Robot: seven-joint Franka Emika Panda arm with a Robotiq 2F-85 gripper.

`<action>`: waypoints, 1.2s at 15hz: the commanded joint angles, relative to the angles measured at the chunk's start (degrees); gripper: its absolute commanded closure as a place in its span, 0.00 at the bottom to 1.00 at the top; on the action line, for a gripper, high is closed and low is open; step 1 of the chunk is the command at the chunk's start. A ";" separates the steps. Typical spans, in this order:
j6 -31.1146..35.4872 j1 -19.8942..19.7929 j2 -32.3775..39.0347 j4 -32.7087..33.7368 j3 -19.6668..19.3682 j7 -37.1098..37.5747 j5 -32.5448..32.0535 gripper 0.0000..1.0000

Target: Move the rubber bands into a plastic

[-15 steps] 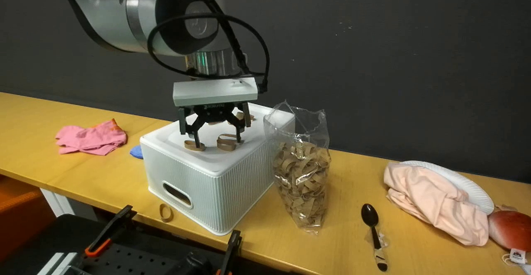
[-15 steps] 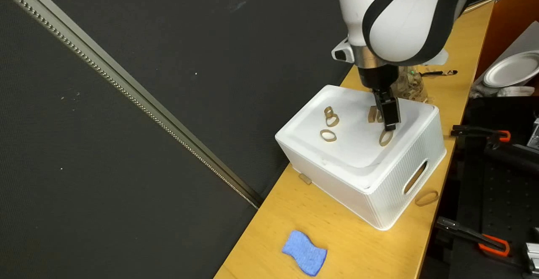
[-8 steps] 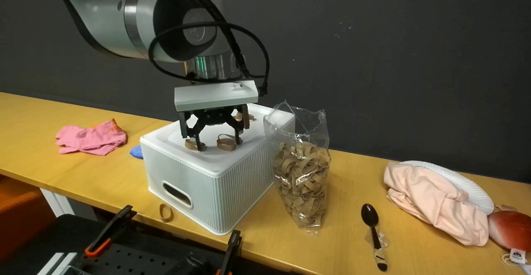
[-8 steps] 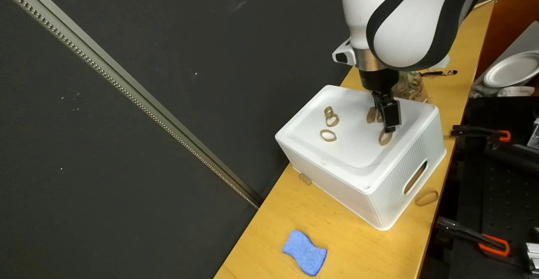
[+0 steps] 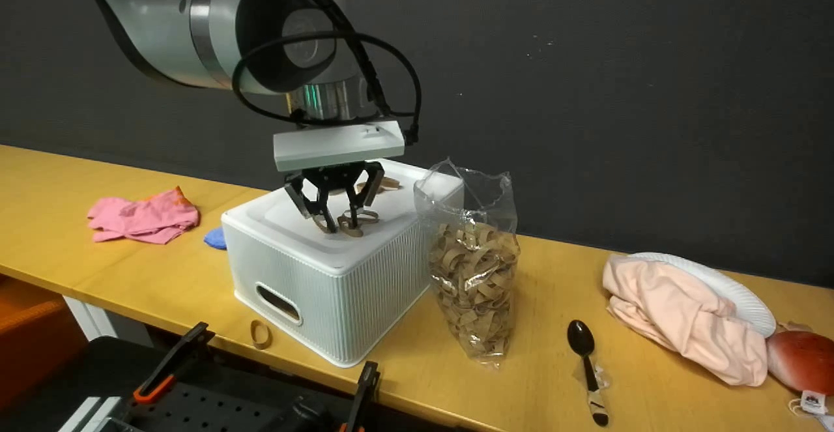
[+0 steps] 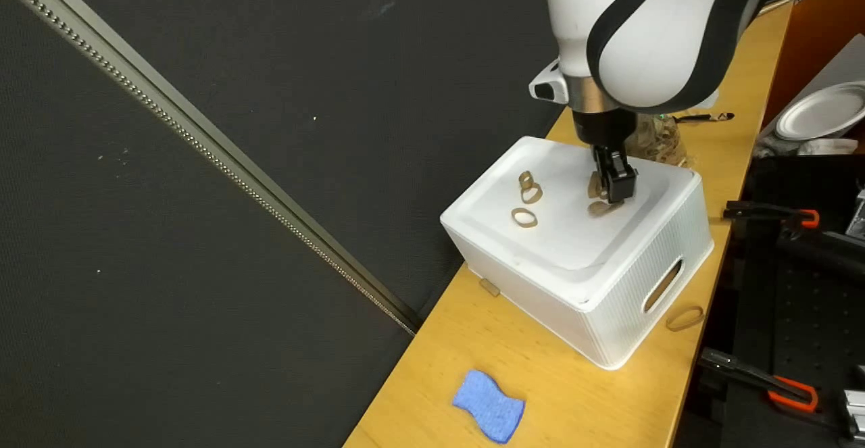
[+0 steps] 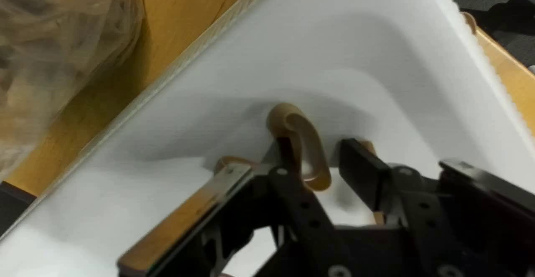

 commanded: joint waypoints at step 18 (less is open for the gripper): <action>0.58 -3.78 -8.76 0.18 -1.50 1.21 -5.21 1.00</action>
